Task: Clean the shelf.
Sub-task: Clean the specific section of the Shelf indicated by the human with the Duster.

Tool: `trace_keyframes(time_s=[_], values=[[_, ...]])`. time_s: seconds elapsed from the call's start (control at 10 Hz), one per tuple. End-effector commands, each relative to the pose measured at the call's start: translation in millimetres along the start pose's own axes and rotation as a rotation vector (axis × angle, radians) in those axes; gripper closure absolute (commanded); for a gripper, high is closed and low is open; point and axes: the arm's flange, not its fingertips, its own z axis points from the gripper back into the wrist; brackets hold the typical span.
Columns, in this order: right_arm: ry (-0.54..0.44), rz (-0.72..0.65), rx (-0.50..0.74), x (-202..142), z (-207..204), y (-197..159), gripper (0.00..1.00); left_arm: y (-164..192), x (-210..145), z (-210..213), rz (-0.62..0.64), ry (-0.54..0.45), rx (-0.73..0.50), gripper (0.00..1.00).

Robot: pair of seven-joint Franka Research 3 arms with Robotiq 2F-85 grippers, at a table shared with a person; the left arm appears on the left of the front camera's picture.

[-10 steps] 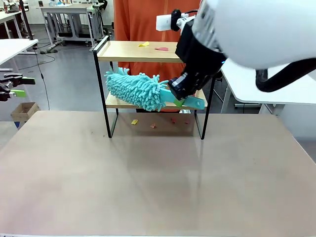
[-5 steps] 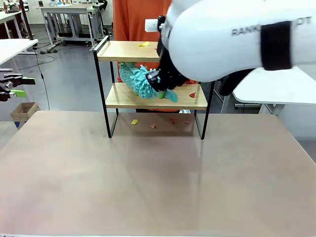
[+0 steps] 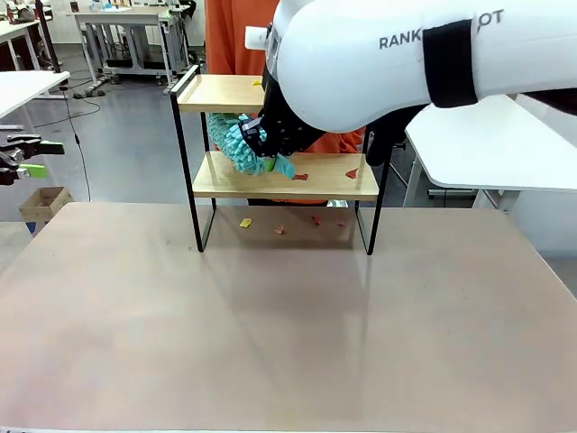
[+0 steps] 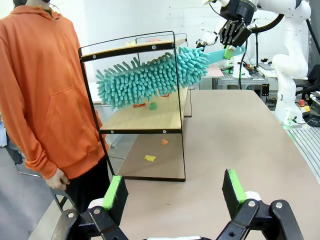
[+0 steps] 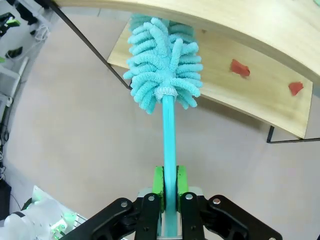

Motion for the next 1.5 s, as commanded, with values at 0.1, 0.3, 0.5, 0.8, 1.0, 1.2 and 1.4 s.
trace_keyframes(time_s=[0.1,0.3,0.5,0.8,1.0,1.2,1.4], values=[[-0.01,0.009,-0.02,-4.8,4.6,-4.7,0.87,-2.1,3.5,-0.2,-0.004,-0.007,-0.005,0.0],[-0.036,-0.025,-0.04,9.3,-12.1,19.1,0.87,-2.1,3.5,-0.2,-0.004,-0.007,-0.005,0.0],[-0.06,-0.068,-0.079,25.1,-29.4,39.2,0.87,-2.1,3.5,-0.2,-0.004,-0.007,-0.005,0.0],[-0.113,-0.098,-0.081,41.1,-58.7,64.0,0.87,-2.1,3.5,-0.2,-0.004,-0.007,-0.005,0.0],[-0.122,-0.121,-0.099,43.3,-75.4,77.6,0.87,-2.1,3.5,-0.2,-0.004,-0.007,-0.005,0.0],[-0.126,-0.147,-0.096,41.9,-78.4,80.9,0.87,-2.1,3.5,-0.2,-0.004,-0.007,-0.005,0.0],[-0.067,-0.17,-0.078,37.9,-90.8,86.1,0.87,-2.1,3.5,-0.2,-0.004,-0.007,-0.005,0.0]])
